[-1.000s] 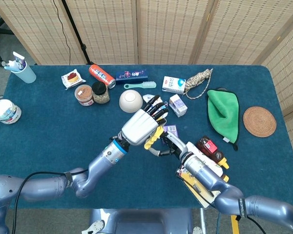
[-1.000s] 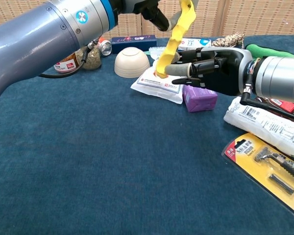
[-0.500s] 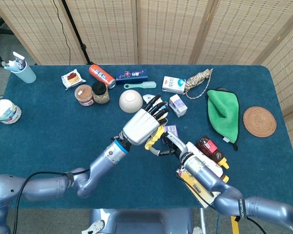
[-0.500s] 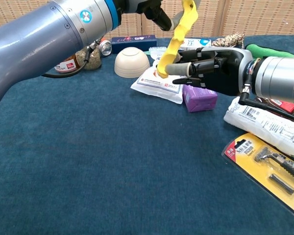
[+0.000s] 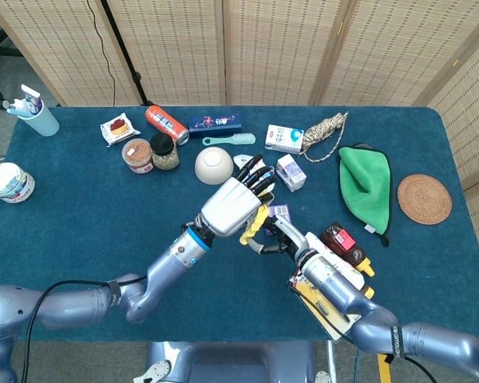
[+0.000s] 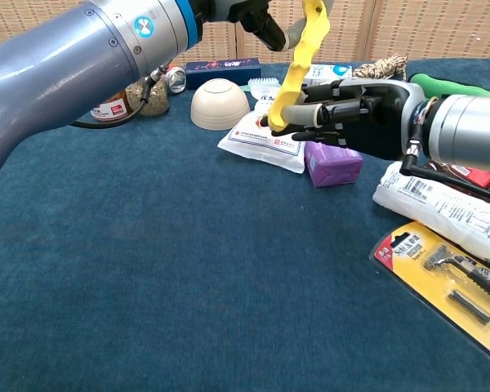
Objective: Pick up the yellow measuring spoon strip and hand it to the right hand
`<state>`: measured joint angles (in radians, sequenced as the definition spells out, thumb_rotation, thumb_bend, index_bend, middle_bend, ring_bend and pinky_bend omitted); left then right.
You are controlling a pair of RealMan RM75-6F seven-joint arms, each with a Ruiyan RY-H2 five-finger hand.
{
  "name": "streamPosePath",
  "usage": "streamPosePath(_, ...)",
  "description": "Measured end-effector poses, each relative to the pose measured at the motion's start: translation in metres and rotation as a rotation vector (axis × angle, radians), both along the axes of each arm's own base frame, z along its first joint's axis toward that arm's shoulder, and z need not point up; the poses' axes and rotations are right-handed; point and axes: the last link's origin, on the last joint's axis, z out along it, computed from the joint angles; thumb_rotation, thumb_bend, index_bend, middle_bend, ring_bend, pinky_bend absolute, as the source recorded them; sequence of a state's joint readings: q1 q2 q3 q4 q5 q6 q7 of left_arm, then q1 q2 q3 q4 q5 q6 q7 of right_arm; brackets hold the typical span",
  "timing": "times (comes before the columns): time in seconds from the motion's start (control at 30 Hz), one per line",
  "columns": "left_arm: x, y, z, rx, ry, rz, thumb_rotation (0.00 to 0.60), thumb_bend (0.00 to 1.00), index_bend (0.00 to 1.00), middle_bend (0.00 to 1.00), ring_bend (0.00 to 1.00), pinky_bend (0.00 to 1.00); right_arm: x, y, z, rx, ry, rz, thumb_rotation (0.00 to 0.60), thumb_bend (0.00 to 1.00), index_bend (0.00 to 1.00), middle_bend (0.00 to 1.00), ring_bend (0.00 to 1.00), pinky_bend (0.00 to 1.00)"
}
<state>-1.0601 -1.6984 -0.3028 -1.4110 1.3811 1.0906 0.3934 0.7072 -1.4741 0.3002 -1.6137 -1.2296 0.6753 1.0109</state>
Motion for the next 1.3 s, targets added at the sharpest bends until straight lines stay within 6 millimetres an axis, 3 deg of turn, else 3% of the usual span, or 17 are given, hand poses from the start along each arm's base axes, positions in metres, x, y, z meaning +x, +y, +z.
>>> streamPosePath(0.33, -0.003, 0.002, 0.005, 0.008, -0.008, -0.002, 0.600, 0.49, 0.67, 0.30, 0.18, 0.00, -0.002, 0.002, 0.001, 0.018, 0.026, 0.026, 0.600, 0.53, 0.65, 0.36, 0.28, 0.00)
streamPosePath(0.43, -0.004, 0.002, 0.006, 0.009, -0.009, -0.001, 0.600, 0.49, 0.68, 0.36, 0.23, 0.00, -0.003, 0.003, 0.002, 0.023, 0.035, 0.032, 0.600, 0.53, 0.65, 0.37, 0.28, 0.00)
streamPosePath(0.6, -0.007, 0.003, 0.008, 0.010, -0.017, 0.001, 0.600, 0.49, 0.71, 0.49, 0.40, 0.00, -0.007, 0.005, 0.003, 0.032, 0.051, 0.037, 0.600, 0.53, 0.65, 0.37, 0.30, 0.00)
streamPosePath(0.73, -0.008, 0.004, 0.011, 0.013, -0.025, 0.004, 0.600, 0.49, 0.73, 0.55, 0.46, 0.00, -0.010, 0.005, 0.004, 0.037, 0.059, 0.041, 0.600, 0.54, 0.65, 0.37, 0.31, 0.00)
streamPosePath(1.3, -0.023, 0.019, 0.042, 0.080, -0.055, 0.038, 0.600, 0.49, 0.73, 0.55, 0.44, 0.00, -0.027, 0.010, 0.011, 0.053, 0.115, 0.062, 0.600, 0.54, 0.65, 0.37, 0.31, 0.00)
